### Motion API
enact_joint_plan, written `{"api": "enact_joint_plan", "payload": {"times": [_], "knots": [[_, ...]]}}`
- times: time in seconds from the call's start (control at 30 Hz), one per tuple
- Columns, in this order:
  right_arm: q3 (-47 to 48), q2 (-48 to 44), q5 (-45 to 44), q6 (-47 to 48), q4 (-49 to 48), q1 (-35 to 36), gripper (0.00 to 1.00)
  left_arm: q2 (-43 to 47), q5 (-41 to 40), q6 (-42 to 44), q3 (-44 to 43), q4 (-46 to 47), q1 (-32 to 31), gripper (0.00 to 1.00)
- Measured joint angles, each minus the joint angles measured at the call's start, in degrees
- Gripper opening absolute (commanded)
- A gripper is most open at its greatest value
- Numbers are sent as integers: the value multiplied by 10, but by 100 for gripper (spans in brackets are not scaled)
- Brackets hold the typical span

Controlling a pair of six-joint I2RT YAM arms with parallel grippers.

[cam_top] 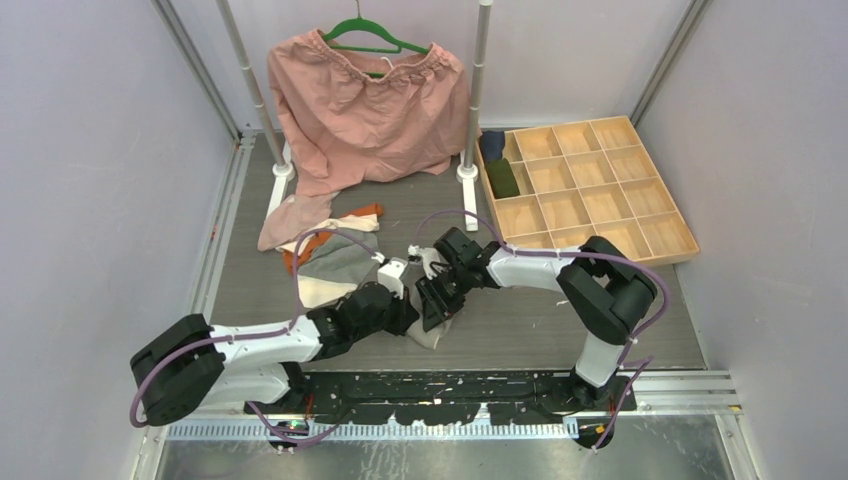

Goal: Roll the underwear
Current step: Roll the underwear to the center of the board.

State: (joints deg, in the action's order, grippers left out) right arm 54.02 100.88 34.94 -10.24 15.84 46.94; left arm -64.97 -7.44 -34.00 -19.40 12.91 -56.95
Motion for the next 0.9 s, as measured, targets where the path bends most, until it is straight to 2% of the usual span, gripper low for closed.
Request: {"api": "enact_joint_plan", "payload": {"times": [0.2, 0.53, 0.73, 0.9], "knots": [[0, -14, -22, -1, 7, -1, 45, -17, 0, -7, -2, 9, 3, 1], [-21, -106, -124, -2, 24, -1, 43, -13, -10, -34, 14, 25, 4, 1], [-63, -173, -167, -26, 12, -1, 32, -12, -12, -41, 15, 25, 4, 1], [-122, -208, -149, -111, -80, 3, 17, -16, -14, -45, 15, 26, 4, 1]]}}
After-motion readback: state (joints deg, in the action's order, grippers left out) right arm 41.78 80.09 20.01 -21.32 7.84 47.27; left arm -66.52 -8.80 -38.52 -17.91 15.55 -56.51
